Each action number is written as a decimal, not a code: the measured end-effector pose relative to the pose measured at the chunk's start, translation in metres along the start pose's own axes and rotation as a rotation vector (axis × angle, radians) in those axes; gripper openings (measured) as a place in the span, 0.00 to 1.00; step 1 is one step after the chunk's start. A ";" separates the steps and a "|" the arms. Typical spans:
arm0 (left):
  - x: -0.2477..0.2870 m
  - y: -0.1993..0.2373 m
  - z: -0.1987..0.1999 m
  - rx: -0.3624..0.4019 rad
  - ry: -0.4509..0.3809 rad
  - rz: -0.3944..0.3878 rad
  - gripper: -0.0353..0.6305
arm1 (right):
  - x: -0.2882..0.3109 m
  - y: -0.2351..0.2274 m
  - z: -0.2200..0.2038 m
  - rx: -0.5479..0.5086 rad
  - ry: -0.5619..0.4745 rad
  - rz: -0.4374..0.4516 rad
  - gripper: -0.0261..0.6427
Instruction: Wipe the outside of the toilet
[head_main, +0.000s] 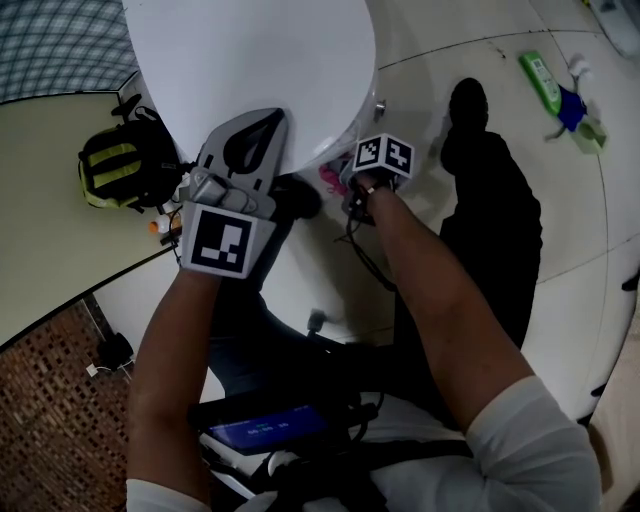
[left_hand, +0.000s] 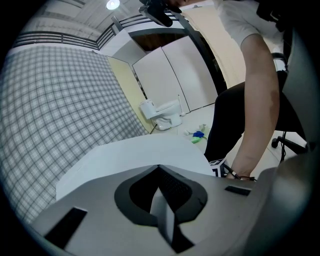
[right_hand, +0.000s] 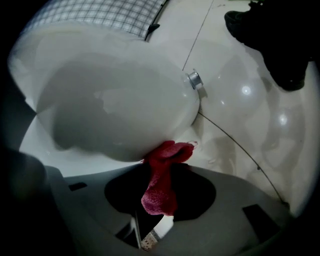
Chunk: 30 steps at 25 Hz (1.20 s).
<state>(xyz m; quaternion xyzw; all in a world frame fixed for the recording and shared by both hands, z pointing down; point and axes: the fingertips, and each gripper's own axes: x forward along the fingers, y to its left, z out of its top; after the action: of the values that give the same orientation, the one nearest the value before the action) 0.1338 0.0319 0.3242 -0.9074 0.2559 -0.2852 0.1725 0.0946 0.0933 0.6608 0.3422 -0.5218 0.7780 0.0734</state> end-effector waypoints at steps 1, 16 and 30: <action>-0.001 0.000 0.000 -0.001 0.000 -0.001 0.02 | 0.002 0.001 -0.002 0.011 -0.001 0.006 0.25; -0.003 -0.003 0.004 0.021 -0.040 -0.005 0.02 | 0.024 0.008 -0.020 0.215 -0.055 0.059 0.25; -0.004 -0.007 0.005 0.059 -0.056 -0.032 0.03 | 0.016 0.000 -0.037 0.052 0.063 -0.052 0.25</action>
<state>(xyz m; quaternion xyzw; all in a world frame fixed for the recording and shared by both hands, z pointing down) 0.1371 0.0406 0.3219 -0.9136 0.2278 -0.2698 0.2015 0.0658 0.1214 0.6625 0.3328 -0.4898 0.7995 0.1010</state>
